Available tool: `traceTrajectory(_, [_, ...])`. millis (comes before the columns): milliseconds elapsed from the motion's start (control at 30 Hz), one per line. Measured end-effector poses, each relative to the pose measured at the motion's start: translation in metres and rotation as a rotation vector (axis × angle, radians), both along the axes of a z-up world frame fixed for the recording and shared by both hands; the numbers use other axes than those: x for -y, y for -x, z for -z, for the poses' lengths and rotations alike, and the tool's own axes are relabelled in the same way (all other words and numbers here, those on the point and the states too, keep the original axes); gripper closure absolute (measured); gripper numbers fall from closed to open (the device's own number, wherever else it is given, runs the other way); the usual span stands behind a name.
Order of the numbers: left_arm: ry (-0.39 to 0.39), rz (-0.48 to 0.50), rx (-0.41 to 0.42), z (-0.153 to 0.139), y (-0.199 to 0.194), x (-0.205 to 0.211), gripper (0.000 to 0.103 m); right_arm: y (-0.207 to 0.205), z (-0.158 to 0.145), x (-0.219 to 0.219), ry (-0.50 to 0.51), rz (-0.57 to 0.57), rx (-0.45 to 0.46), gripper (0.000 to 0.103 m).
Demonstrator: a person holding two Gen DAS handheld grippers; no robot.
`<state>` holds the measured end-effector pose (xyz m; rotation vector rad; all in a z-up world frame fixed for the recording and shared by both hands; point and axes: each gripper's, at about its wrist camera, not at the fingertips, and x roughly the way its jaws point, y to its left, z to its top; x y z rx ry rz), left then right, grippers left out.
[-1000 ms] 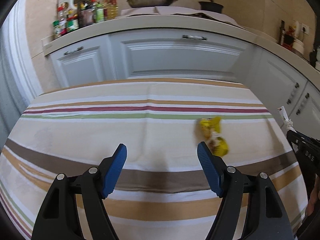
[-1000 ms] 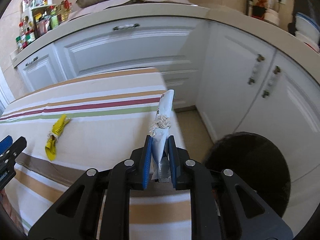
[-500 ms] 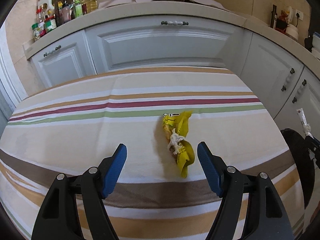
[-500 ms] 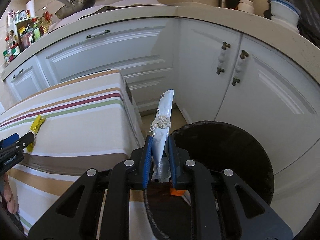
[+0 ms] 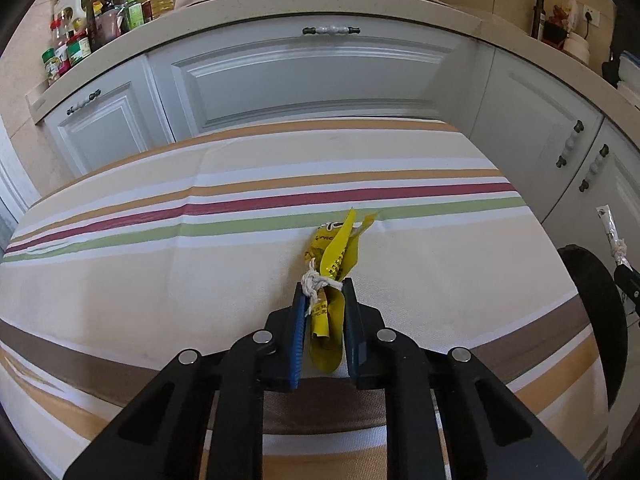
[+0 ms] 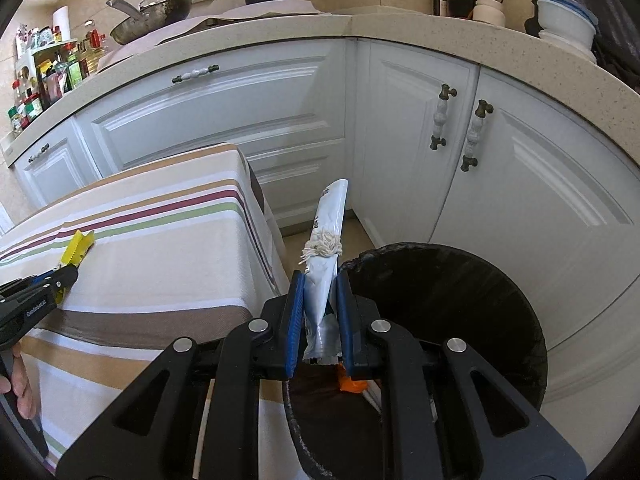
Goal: Collect trash
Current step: 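Carry the white tube and yellow wrapper over the black bin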
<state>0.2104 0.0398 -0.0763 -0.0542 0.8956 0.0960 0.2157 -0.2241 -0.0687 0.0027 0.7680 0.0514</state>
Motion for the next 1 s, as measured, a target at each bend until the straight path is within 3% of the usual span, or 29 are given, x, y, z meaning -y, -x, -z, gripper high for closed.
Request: traceTrajectory(1000, [0.006,0.077,0.169,-0.052,0.096,0.037,0.086,0.091,-0.037,-0.002,-0.023,-0.027,0.090,0.087])
